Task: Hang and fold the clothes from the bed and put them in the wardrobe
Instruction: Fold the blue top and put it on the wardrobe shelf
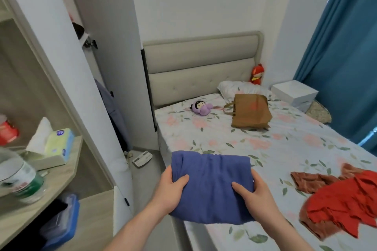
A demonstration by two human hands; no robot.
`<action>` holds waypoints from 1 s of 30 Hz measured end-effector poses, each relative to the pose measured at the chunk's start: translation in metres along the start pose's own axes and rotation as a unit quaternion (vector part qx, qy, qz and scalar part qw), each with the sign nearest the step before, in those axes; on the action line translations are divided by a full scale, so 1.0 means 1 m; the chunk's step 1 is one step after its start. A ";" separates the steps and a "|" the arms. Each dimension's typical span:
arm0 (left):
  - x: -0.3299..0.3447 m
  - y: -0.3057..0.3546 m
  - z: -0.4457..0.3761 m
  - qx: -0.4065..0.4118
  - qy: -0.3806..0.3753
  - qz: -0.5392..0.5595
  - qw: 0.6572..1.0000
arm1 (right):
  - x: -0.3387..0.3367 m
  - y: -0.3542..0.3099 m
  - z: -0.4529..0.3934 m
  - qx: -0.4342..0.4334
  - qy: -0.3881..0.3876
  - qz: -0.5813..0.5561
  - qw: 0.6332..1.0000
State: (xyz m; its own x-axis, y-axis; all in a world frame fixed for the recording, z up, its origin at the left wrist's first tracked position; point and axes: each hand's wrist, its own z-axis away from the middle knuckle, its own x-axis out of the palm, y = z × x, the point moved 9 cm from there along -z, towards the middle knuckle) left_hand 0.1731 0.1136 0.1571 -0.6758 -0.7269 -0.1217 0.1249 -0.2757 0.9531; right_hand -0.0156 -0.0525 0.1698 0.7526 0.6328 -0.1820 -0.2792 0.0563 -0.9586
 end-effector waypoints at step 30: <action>-0.082 0.049 -0.163 -0.059 0.105 0.271 0.955 | 0.165 -0.135 -0.144 -0.179 -0.203 0.001 0.963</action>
State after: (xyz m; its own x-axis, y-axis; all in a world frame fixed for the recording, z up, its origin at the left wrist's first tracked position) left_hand 0.3536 0.0571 0.1690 -0.3302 -0.8894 0.3162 0.5053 0.1164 0.8551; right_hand 0.2323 -0.0668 0.2375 0.4370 0.8865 -0.1523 -0.0022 -0.1683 -0.9857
